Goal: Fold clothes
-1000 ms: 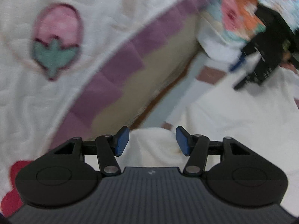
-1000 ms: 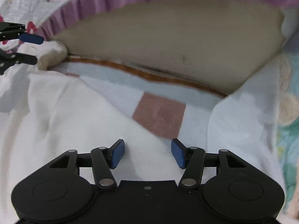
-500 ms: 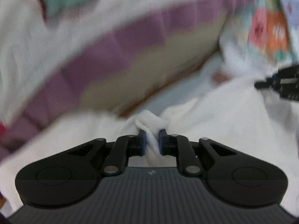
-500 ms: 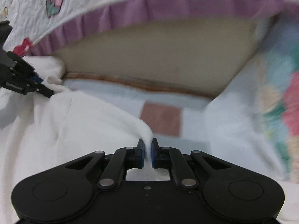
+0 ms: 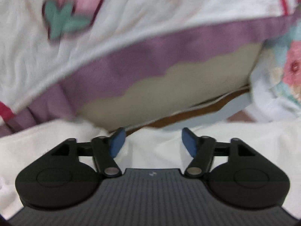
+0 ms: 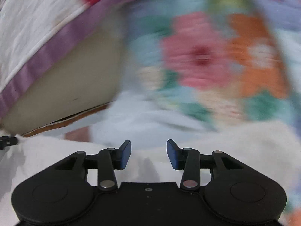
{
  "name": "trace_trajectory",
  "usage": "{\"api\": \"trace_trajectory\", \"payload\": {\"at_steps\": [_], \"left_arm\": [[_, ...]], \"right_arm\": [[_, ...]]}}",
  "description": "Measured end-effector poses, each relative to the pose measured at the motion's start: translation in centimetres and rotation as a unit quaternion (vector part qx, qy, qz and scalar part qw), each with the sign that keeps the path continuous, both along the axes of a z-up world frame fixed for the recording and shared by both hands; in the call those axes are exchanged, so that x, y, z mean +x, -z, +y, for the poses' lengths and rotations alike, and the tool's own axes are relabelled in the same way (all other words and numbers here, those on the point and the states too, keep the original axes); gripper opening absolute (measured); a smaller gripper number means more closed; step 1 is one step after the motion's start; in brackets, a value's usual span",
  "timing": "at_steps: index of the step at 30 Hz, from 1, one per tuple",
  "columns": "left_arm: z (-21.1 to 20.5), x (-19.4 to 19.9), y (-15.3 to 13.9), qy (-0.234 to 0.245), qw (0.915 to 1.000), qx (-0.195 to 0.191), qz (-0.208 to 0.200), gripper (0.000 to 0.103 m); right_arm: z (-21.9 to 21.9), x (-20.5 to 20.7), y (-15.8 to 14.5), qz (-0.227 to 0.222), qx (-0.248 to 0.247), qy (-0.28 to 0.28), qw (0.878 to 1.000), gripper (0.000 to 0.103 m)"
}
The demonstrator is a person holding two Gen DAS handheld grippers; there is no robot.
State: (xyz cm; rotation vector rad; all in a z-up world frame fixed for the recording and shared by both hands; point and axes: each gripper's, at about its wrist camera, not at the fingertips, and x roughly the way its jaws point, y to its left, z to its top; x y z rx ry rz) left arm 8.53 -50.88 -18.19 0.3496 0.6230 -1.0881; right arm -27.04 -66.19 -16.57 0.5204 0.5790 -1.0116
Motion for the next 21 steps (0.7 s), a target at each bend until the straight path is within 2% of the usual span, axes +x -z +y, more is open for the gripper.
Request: {"api": "trace_trajectory", "payload": {"at_steps": [3,5,7,9,12,14,18,21], "left_arm": [[0.8,-3.9,-2.0,0.034,0.9991,-0.023,0.007,0.067],[1.5,-6.4,-3.0,0.062,0.9975,-0.028,0.022,0.067],[2.3,-8.2,-3.0,0.091,0.9945,-0.016,0.050,0.068],[2.9,-9.6,-2.2,0.121,0.9892,0.003,0.083,0.068],[4.1,-11.1,-0.6,0.144,0.9829,0.025,0.112,0.068],[4.4,-11.6,0.4,0.157,0.9810,0.037,0.108,0.068],[4.7,-12.0,1.9,0.176,0.9783,0.050,0.097,0.068],[4.5,-11.9,2.5,0.180,0.9777,0.051,0.095,0.068]], "right_arm": [[1.5,-7.0,-1.4,-0.005,0.006,0.053,0.999,0.048],[2.3,-11.0,-1.3,-0.027,0.025,0.087,0.996,0.055],[2.7,-14.1,-0.2,-0.057,0.059,0.115,0.990,0.056],[2.6,-15.6,1.2,-0.084,0.093,0.132,0.983,0.056],[2.7,-16.5,2.3,-0.133,0.104,0.158,0.973,0.056],[2.2,-15.8,2.4,-0.150,0.094,0.153,0.972,0.057],[0.8,-13.4,2.1,-0.101,0.059,0.166,0.979,0.062],[-0.7,-12.7,1.8,-0.073,0.046,0.152,0.985,0.065]]}}
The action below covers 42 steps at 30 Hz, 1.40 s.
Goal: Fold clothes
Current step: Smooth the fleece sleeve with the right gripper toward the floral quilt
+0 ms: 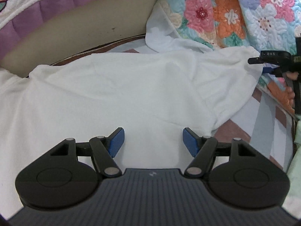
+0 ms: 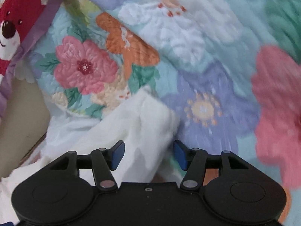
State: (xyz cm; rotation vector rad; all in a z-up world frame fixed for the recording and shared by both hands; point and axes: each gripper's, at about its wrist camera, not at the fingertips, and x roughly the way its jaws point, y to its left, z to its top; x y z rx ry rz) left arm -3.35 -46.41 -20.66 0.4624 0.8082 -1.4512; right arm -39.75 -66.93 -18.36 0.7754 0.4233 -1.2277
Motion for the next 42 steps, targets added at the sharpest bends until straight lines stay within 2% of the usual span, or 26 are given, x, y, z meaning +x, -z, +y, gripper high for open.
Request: {"api": "trace_trajectory", "payload": {"at_steps": [2,3,4,6,8,10,13,14,15,16,18,21,23,25,27,28,31,32,34,35,37,39,42], "left_arm": [[-0.2,0.0,0.2,-0.005,1.0000,-0.002,0.008,0.068],[-0.2,0.0,0.3,-0.007,0.9999,-0.003,0.013,0.068],[-0.2,0.1,0.3,-0.008,0.9997,-0.005,0.022,0.068],[-0.2,-0.2,0.3,-0.005,0.9996,-0.004,0.027,0.068],[-0.2,-0.7,0.5,0.003,0.9997,0.001,0.024,0.068],[-0.2,-1.7,0.4,0.015,0.9998,0.006,0.008,0.068],[0.4,-2.5,0.3,0.022,0.9995,0.020,-0.006,0.068],[0.7,-2.7,0.2,0.023,0.9994,0.024,-0.006,0.068],[1.2,-2.7,0.0,0.022,0.9994,0.026,0.000,0.068],[1.7,-2.7,-0.3,0.021,0.9994,0.027,0.006,0.068],[3.1,-2.8,-1.0,0.019,0.9994,0.027,0.013,0.068],[6.0,-3.6,-2.5,0.022,0.9995,0.019,0.010,0.068],[8.4,-4.3,-3.6,0.023,0.9996,0.016,0.009,0.068],[10.8,-4.9,-4.6,0.014,0.9997,0.016,0.011,0.068],[13.6,-5.4,-6.0,0.007,0.9998,0.016,0.009,0.068],[15.0,-5.7,-6.6,0.003,0.9998,0.016,0.008,0.068],[18.9,-6.0,-8.3,-0.024,0.9995,0.017,0.008,0.066],[20.0,-6.2,-8.7,-0.033,0.9992,0.016,0.012,0.066],[21.8,-6.8,-9.2,-0.042,0.9990,0.008,0.015,0.066],[22.5,-7.2,-9.4,-0.043,0.9991,-0.002,0.003,0.066],[23.4,-8.2,-9.5,-0.042,0.9984,-0.009,-0.037,0.068],[24.3,-9.0,-9.6,-0.043,0.9964,-0.014,-0.071,0.066],[26.1,-8.8,-10.1,-0.064,0.9962,-0.008,-0.058,0.066]], "right_arm": [[-1.1,0.6,-0.3,0.032,0.006,-0.029,0.999,0.063],[-1.6,1.5,-0.7,0.072,0.009,-0.065,0.995,0.031],[-1.8,2.1,-1.5,0.103,0.000,-0.095,0.990,0.006],[-1.8,2.8,-4.2,0.130,-0.053,-0.125,0.982,0.008],[-2.0,1.6,-6.6,0.134,-0.094,-0.087,0.983,0.008],[-2.9,1.0,-7.2,0.167,-0.084,-0.070,0.980,0.010],[-3.5,2.5,-6.0,0.262,-0.050,-0.107,0.958,0.020],[-3.4,2.8,-5.6,0.278,-0.044,-0.104,0.954,0.030],[-3.4,2.9,-5.3,0.280,-0.037,-0.090,0.955,0.032],[-3.3,2.8,-5.1,0.271,-0.033,-0.072,0.959,0.033],[-2.1,2.5,-5.0,0.243,-0.040,-0.030,0.969,0.041],[1.6,1.8,-5.2,0.206,-0.073,-0.015,0.976,0.047],[4.0,1.2,-5.6,0.163,-0.088,-0.029,0.982,0.047],[7.0,-0.2,-6.3,0.098,-0.086,-0.063,0.989,0.047],[11.4,-2.1,-7.1,0.044,-0.083,-0.110,0.990,0.047],[13.8,-2.8,-7.4,0.034,-0.080,-0.137,0.987,0.047],[20.7,-3.9,-8.1,0.035,-0.075,-0.246,0.966,0.045],[22.9,-4.2,-8.3,0.038,-0.074,-0.282,0.956,0.041],[27.5,-4.9,-8.7,0.045,-0.072,-0.353,0.932,0.026],[29.6,-5.2,-8.7,0.051,-0.073,-0.385,0.919,0.015],[33.3,-5.8,-8.4,0.070,-0.080,-0.438,0.893,0.015],[36.1,-6.1,-7.4,0.093,-0.088,-0.465,0.876,0.015],[39.5,-6.6,-5.7,0.127,-0.102,-0.487,0.858,0.017]]}}
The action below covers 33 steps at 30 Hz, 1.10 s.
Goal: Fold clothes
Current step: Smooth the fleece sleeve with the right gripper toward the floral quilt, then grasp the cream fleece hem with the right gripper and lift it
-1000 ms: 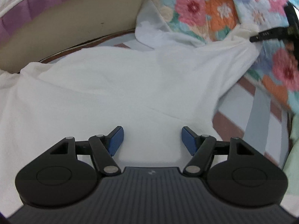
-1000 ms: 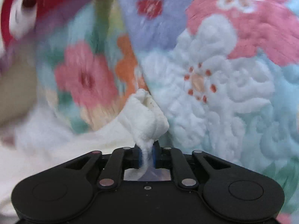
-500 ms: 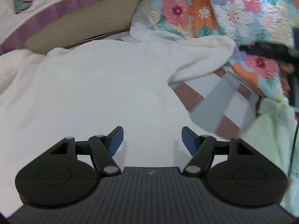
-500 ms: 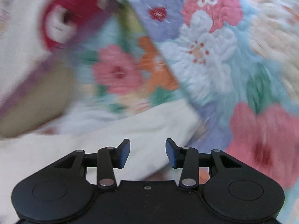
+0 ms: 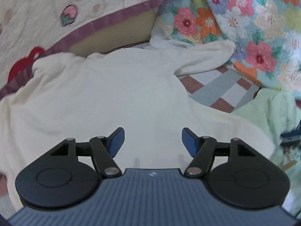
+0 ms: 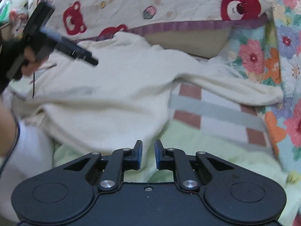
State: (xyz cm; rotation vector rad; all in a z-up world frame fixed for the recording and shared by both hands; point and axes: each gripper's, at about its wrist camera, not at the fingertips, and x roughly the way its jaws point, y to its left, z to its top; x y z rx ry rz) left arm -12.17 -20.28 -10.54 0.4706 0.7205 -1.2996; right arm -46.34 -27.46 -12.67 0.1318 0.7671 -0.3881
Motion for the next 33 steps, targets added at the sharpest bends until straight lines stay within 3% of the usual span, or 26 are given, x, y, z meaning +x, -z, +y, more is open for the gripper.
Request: {"api": "trace_trajectory", "payload": {"at_steps": [3,9,10,12,15,17,19,21,24,33], "left_arm": [[2.0,0.1,-0.5,-0.019,0.9998,0.005,0.010,0.066],[4.6,-0.6,-1.1,-0.023,0.9996,-0.014,0.007,0.066],[4.7,-1.0,-1.2,-0.018,0.9997,-0.016,0.003,0.066],[4.8,-2.2,-1.5,-0.005,0.9996,-0.026,-0.012,0.066],[6.4,-4.0,-2.7,-0.025,0.9947,-0.086,-0.049,0.065],[7.7,-3.8,-3.0,-0.027,0.9926,-0.117,-0.012,0.065],[8.2,-3.2,-2.7,-0.033,0.9925,-0.110,0.043,0.065],[8.0,-3.0,-2.4,-0.024,0.9931,-0.092,0.068,0.065],[7.6,-3.7,-2.3,-0.005,0.9937,-0.086,0.072,0.066],[3.6,-6.4,-2.5,0.056,0.9902,-0.095,0.086,0.068]], "right_arm": [[1.7,-0.3,2.0,0.008,-0.033,-0.003,0.999,0.026],[1.8,1.6,4.3,0.002,-0.051,0.029,0.998,0.026],[1.4,1.8,4.1,-0.011,-0.048,0.035,0.998,0.026],[0.5,1.8,3.0,-0.057,-0.041,0.050,0.996,0.008],[-1.3,0.9,-0.2,-0.131,-0.008,0.105,0.986,0.008],[-2.5,0.2,-2.2,-0.179,0.042,0.128,0.975,0.008],[-3.2,0.1,-4.1,-0.205,0.060,0.130,0.968,0.008],[-3.4,1.2,-5.1,-0.203,0.052,0.120,0.970,0.008],[-3.7,3.3,-6.3,-0.199,0.046,0.106,0.973,0.008],[-6.0,8.3,-7.2,-0.180,0.048,0.083,0.979,0.008]]}}
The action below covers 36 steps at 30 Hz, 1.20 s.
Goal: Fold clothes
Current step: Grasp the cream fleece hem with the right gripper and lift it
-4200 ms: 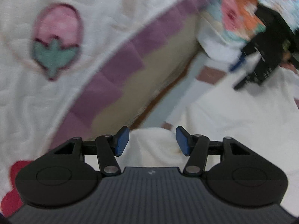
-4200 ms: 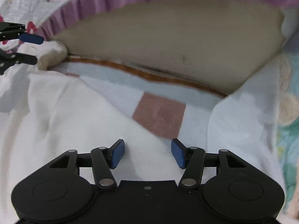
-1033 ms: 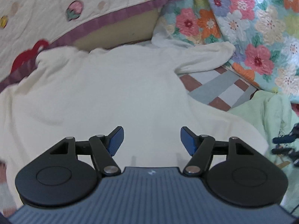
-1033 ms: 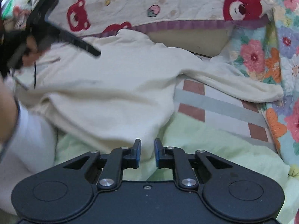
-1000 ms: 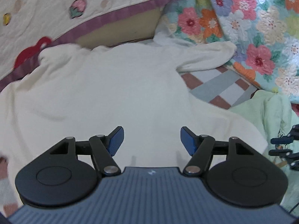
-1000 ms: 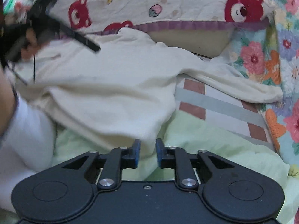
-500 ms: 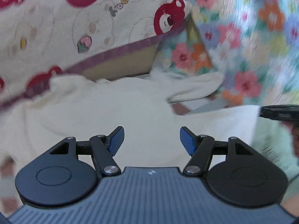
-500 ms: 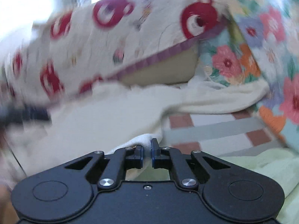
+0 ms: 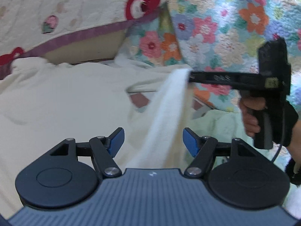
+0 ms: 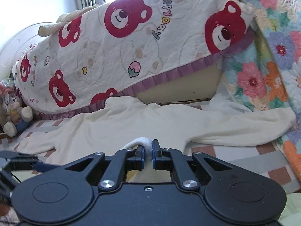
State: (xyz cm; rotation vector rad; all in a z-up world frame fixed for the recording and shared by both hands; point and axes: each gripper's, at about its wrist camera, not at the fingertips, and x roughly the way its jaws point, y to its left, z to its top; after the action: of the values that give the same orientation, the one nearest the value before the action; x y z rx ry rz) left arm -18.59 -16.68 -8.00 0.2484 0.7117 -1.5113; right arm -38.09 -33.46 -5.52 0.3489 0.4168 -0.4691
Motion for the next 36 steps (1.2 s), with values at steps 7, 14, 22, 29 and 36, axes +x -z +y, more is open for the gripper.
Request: {"api": "trace_trajectory", "payload": {"at_steps": [7,14,22,29,36], "left_arm": [[-1.9,-0.2,2.2,-0.057,0.9961,0.063,-0.023,0.067],[-0.7,-0.7,3.3,-0.110,0.9786,0.119,-0.127,0.064],[5.4,3.3,3.1,-0.193,0.9556,0.155,-0.160,0.050],[8.3,5.7,2.1,-0.204,0.9555,0.155,-0.146,0.057],[7.0,7.8,-0.2,-0.163,0.9716,0.114,-0.129,0.055]], "right_arm": [[-0.2,0.4,-0.8,-0.007,0.000,-0.014,1.000,0.008],[0.2,-0.1,-1.4,-0.014,-0.016,-0.006,1.000,0.008],[1.4,-0.6,-1.7,0.010,-0.063,0.002,0.998,0.008],[2.3,-0.2,-1.1,0.029,-0.089,0.003,0.996,0.008],[3.1,-0.2,-1.1,0.056,-0.145,0.022,0.988,0.007]]}}
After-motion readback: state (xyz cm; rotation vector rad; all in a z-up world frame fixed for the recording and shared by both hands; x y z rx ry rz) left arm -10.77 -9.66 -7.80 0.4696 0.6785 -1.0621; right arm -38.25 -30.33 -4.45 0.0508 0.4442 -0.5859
